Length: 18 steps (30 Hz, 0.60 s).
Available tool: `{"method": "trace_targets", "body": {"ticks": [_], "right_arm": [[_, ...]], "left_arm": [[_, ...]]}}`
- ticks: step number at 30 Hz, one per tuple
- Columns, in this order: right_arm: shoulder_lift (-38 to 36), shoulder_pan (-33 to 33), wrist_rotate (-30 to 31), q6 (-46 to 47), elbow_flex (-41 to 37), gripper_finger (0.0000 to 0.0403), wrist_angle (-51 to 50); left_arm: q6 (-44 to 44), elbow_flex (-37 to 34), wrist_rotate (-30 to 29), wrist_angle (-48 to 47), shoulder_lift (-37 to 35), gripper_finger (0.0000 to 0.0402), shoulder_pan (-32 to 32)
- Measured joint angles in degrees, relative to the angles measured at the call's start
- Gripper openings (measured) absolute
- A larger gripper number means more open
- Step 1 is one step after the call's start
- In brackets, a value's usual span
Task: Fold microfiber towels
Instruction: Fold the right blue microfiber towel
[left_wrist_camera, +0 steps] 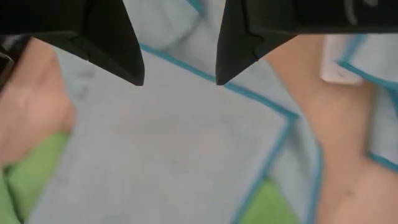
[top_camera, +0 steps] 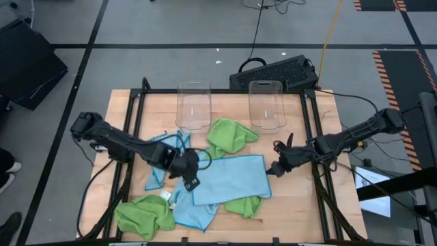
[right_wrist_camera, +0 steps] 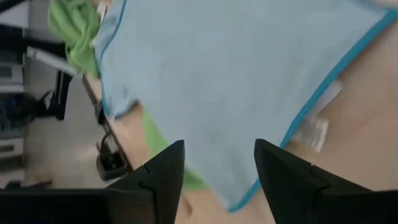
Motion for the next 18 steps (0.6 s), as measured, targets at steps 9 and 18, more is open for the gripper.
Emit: {"method": "trace_targets", "body": {"ticks": [9,18], "right_arm": [[1.8,13.4,11.9,-7.5,0.0,0.0189,4.1],[8.8,22.0,17.7,-18.0,0.0,0.0195,14.4]], "left_arm": [[1.1,-2.0,-8.8,9.6,0.0,0.0212,-10.3],[-2.6,-10.5,-11.5,22.3,0.0,0.0284,-17.9]]}}
